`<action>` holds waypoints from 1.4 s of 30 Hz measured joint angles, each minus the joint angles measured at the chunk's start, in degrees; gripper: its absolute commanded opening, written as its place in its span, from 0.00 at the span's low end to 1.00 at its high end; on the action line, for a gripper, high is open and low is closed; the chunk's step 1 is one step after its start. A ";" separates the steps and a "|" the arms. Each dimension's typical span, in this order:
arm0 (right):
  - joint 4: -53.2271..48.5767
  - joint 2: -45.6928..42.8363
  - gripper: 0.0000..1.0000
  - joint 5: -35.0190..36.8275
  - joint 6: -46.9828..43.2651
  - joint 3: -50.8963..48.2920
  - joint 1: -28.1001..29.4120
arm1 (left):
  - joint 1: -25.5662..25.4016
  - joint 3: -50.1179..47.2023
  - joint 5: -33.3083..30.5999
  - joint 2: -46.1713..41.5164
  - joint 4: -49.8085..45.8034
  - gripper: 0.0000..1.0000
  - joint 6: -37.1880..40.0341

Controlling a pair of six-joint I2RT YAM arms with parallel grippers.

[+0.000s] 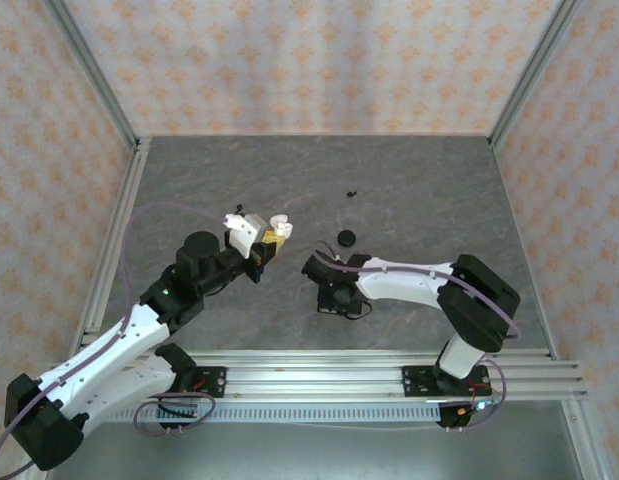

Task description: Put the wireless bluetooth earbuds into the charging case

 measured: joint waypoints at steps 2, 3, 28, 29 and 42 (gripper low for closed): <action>-0.85 0.52 0.10 0.48 -0.55 1.03 -0.44 | 0.00 0.00 0.02 0.35 0.00 0.00 0.00; -1.42 0.55 0.10 0.72 -0.68 1.46 -0.57 | 0.00 0.00 0.02 0.70 -0.02 0.00 0.00; -1.88 -2.19 0.35 -0.96 9.79 -4.04 -0.59 | 0.00 0.07 0.04 2.93 -0.28 0.00 0.15; -2.38 -1.88 0.33 -0.98 9.51 -3.43 -0.70 | 0.00 0.07 0.04 2.91 -0.31 0.00 0.17; -8.92 4.37 0.09 -4.39 -1.81 4.11 -4.50 | 0.00 0.22 0.00 2.89 -2.99 0.00 0.66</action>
